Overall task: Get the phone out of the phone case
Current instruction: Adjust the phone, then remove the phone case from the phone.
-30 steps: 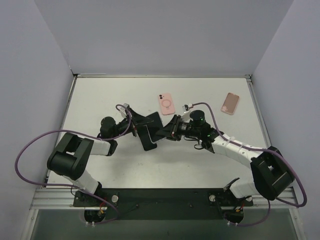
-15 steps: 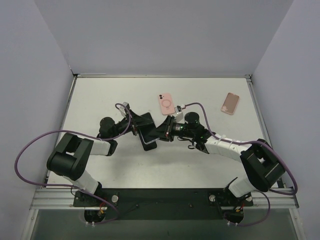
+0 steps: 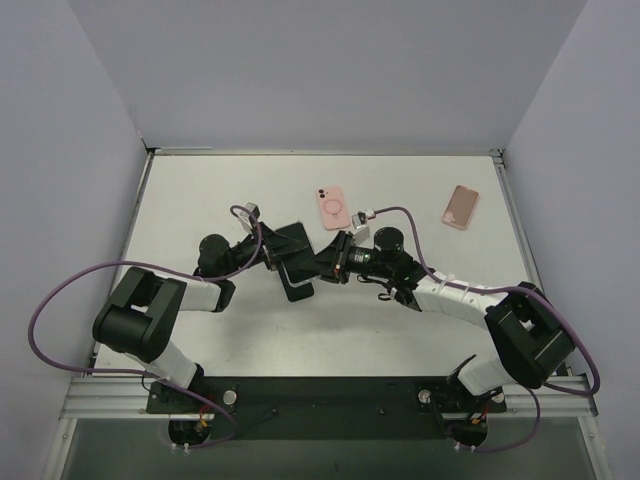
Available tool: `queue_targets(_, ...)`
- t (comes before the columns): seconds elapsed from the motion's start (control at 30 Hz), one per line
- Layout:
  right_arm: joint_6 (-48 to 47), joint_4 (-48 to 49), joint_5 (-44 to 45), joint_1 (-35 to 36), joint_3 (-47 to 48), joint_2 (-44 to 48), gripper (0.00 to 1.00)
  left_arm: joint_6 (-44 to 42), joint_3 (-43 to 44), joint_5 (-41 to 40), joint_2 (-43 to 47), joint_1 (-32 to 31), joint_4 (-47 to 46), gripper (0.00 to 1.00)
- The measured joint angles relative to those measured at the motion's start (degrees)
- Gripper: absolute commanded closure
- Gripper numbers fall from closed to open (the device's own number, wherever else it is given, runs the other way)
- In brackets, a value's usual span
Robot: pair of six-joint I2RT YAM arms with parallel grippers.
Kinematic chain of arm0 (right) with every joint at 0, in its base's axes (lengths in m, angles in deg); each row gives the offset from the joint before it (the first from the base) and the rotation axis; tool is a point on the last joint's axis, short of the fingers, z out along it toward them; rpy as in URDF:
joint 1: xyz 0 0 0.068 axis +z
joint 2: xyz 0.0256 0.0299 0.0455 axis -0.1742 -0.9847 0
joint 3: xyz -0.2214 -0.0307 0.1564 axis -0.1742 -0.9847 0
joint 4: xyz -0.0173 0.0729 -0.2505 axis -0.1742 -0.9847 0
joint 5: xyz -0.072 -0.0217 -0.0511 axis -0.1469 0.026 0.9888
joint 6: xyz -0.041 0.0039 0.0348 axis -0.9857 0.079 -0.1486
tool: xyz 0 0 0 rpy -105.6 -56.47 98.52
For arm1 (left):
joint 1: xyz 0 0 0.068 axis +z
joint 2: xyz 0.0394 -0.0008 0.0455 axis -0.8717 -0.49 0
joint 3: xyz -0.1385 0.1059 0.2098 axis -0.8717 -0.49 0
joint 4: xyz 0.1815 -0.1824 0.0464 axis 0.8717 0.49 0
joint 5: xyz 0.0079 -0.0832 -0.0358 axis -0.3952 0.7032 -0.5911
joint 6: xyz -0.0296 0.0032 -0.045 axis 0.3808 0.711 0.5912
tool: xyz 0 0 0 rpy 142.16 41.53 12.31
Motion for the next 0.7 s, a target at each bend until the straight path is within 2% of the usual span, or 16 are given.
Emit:
queue_targets(0.07, 0.24, 0.28, 0.0, 0.0, -0.2, 0.0, 0.99, 0.0, 0.0, 0.0, 0.0, -0.04, 0.0, 1.0)
queue_targets(0.1, 0.28, 0.31, -0.02, 0.0, -0.24, 0.0, 0.8, 0.0, 0.0, 0.0, 0.0, -0.07, 0.0, 1.0)
queue_targets(0.2, -0.2, -0.24, 0.09, -0.11, -0.26, 0.07, 0.38, 0.0, -0.02, 0.0, 0.02, -0.09, 0.31, 1.0)
queue_targets(0.23, -0.61, -1.05, 0.37, -0.39, -0.42, 0.17, 0.36, -0.02, -0.02, -0.07, 0.04, 0.04, 0.5, 1.0)
queue_targets(0.3, -1.57, -2.38, 1.38, -1.36, -1.22, 0.74, 0.37, 0.04, -0.02, -0.11, 0.28, 0.28, 0.63, 1.0)
queue_targets(0.4, -1.79, -3.58, 2.38, -3.28, -3.74, 3.23, 0.49, -0.31, -0.02, -0.37, 1.11, 0.52, 1.46, 1.0)
queue_targets(0.6, -1.73, -3.45, 3.28, -4.61, -5.86, 7.21, 0.62, -0.57, 0.0, -0.59, 1.4, 0.52, 3.08, 1.0)
queue_targets(0.7, -1.57, -3.21, 3.28, -4.57, -5.86, 7.28, 0.62, -0.76, 0.0, -0.66, 1.51, 0.52, 3.61, 1.0)
